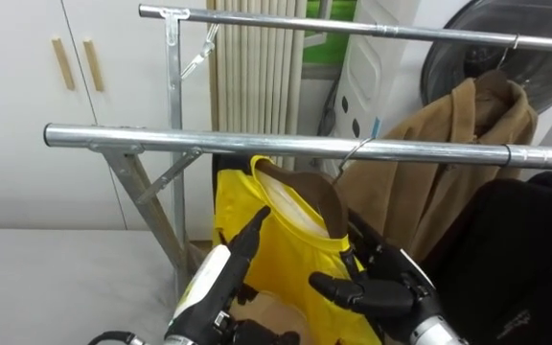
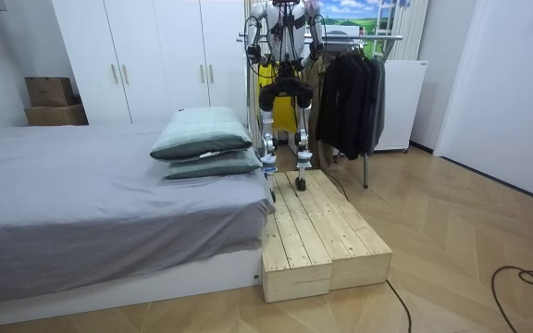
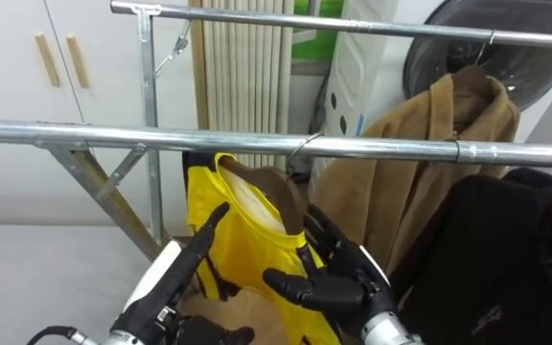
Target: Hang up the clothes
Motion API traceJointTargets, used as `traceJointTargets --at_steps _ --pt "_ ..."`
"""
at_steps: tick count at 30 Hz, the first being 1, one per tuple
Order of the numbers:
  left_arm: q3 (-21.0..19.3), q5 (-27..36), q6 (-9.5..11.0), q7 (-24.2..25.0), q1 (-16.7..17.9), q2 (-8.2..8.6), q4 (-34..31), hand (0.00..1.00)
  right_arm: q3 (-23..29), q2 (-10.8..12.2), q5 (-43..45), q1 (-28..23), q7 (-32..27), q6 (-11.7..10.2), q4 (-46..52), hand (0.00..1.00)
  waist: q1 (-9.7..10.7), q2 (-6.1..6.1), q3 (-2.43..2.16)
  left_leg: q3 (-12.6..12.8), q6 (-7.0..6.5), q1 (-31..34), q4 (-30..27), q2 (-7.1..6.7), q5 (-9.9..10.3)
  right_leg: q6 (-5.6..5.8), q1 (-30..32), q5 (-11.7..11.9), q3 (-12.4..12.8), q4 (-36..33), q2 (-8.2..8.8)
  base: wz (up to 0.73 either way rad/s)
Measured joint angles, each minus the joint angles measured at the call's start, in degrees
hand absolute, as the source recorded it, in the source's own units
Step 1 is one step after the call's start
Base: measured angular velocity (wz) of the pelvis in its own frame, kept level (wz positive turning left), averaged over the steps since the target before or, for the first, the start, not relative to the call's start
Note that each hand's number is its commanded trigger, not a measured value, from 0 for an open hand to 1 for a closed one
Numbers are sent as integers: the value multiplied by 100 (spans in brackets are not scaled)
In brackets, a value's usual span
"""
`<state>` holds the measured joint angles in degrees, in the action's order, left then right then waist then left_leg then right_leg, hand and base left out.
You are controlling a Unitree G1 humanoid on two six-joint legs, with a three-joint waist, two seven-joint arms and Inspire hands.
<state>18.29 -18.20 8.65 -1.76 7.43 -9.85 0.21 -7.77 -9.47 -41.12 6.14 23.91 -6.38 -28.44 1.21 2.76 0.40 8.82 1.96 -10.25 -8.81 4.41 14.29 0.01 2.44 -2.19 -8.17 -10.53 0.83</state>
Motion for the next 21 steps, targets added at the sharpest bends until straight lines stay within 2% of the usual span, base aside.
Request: traceJointTargets --at_steps 12,21 --pt "-14 -11 13 6 30 9 184 0 10 -1 16 -1 -186 -24 0 0 44 4 16 -1 0 0 0 1 0 2 -4 -1 4 7 -1 0" --pt "-113 -14 29 4 170 -112 202 0 75 -117 108 -169 -474 -27 336 0 132 12 22 7 0 43 -2 0 0 4 50 -3 17 -8 -4 0"
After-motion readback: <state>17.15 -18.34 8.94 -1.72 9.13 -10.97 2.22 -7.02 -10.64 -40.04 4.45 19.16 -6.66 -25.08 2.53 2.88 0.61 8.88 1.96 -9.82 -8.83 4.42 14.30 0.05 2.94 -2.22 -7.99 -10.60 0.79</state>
